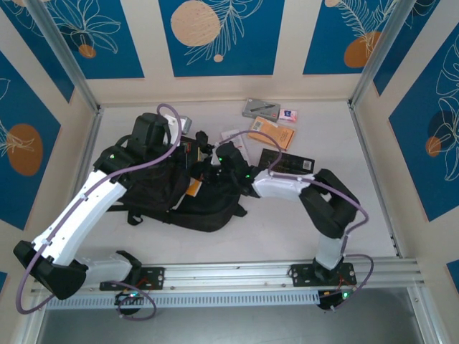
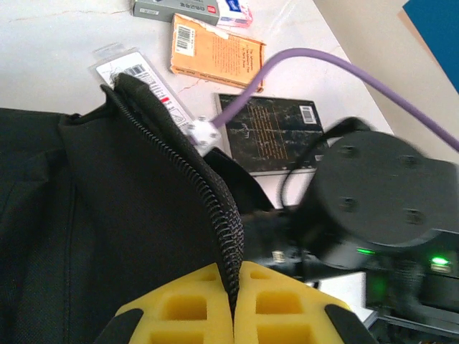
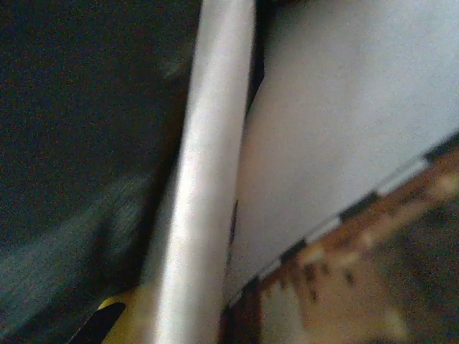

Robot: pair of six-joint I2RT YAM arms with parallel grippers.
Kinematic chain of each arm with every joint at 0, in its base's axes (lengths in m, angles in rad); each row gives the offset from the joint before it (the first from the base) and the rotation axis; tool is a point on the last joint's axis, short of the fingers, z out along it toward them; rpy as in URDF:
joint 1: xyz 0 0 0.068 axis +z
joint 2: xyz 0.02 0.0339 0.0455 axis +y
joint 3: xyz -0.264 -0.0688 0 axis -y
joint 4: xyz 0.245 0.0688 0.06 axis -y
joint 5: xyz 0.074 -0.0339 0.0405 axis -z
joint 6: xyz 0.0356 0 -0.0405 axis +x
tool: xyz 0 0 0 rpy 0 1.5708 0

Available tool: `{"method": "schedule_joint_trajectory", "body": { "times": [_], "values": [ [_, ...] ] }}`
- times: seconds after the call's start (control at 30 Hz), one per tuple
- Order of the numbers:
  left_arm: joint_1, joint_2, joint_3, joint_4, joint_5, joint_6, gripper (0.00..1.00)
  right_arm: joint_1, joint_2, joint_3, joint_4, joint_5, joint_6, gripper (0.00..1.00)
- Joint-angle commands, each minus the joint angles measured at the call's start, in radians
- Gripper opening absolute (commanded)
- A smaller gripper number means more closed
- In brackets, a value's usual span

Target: Pack books, pencil case, and school supplies into a backpack

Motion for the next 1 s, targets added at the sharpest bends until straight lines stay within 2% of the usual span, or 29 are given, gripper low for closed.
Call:
{"method": "schedule_joint_trajectory", "body": {
  "times": [0.0, 0.1, 0.23, 0.43, 0.53, 0.7, 0.83, 0.97],
  "values": [
    [-0.002, -0.027, 0.058, 0.083, 0.038, -0.011, 0.00, 0.006, 0.094, 0.098, 0.089, -0.020, 0.013, 0.01],
    [-0.001, -0.027, 0.055, 0.077, 0.030, -0.011, 0.00, 0.011, 0.162, 0.173, 0.048, -0.038, 0.008, 0.08],
    [0.002, -0.029, 0.041, 0.077, 0.017, -0.020, 0.00, 0.012, 0.205, 0.213, -0.005, -0.024, 0.004, 0.22],
    [0.015, -0.029, 0.029, 0.062, -0.011, -0.024, 0.00, -0.009, 0.153, 0.193, -0.073, -0.015, -0.029, 0.46],
    [0.030, -0.030, 0.020, 0.058, -0.022, -0.027, 0.00, -0.032, 0.110, 0.161, -0.089, -0.045, -0.035, 0.55],
    [0.050, -0.024, 0.002, 0.059, -0.039, -0.036, 0.00, -0.064, 0.008, 0.074, -0.106, -0.073, -0.058, 0.61],
    [0.062, -0.023, -0.019, 0.063, -0.056, -0.046, 0.00, -0.083, -0.088, -0.007, -0.133, -0.061, -0.147, 0.62],
    [0.068, -0.016, -0.051, 0.069, -0.072, -0.049, 0.00, -0.121, -0.174, -0.122, -0.086, -0.100, -0.157, 0.60]
  ]
}}
